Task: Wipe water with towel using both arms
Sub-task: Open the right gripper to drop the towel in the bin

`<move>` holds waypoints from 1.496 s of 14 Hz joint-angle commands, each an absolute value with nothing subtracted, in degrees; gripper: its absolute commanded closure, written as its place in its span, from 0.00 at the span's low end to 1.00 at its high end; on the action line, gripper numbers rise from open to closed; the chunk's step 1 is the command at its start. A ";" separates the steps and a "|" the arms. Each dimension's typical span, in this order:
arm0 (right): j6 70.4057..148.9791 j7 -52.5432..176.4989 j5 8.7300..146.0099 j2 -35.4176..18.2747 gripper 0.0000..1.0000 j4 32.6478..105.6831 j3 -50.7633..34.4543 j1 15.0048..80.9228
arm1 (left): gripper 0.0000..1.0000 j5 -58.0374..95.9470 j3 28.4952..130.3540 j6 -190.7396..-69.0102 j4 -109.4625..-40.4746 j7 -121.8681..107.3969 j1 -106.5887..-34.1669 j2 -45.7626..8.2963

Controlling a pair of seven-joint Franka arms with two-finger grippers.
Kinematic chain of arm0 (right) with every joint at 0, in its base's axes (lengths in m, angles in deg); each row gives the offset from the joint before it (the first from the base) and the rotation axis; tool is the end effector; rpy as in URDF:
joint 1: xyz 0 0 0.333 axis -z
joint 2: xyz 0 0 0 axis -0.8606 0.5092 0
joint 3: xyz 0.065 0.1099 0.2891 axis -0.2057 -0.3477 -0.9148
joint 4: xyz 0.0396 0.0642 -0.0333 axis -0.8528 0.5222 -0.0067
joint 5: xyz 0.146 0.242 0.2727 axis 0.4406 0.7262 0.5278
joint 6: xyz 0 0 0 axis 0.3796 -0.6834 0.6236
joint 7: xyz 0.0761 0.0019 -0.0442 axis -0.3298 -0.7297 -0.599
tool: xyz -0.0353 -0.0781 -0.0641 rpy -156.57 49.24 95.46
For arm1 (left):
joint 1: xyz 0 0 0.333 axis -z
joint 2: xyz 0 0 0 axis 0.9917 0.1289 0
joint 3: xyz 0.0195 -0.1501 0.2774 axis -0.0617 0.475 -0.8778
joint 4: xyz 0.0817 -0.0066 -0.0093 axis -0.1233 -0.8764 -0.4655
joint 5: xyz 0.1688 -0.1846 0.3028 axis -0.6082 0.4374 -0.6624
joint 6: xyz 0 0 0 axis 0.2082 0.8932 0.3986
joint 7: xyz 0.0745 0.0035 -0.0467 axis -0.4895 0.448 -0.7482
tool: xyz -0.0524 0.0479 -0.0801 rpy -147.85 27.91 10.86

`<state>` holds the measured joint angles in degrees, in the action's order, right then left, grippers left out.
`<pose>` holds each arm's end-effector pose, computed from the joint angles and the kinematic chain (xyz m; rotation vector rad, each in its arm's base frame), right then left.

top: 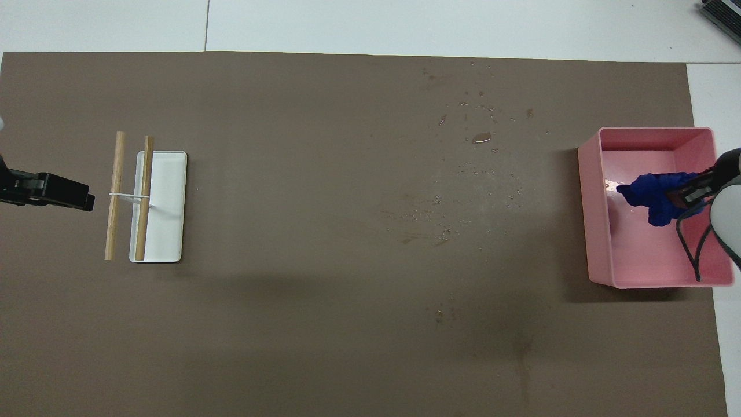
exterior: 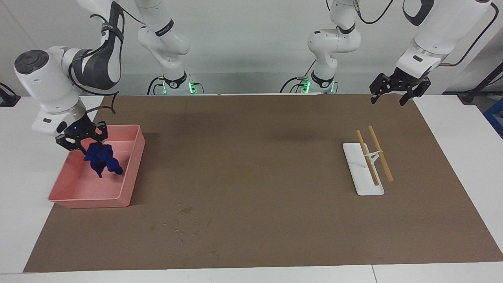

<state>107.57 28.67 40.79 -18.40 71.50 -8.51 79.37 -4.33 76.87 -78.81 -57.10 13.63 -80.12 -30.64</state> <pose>0.5791 -0.1361 0.4774 2.9232 0.8183 0.0356 0.5374 -0.0316 0.6288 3.0983 -0.2282 -0.0553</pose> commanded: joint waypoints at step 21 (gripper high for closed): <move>85.09 64.00 48.01 -26.91 0.00 61.57 -5.54 60.38 | 0.00 -5.04 77.01 -78.42 -58.23 12.95 -80.22 -31.87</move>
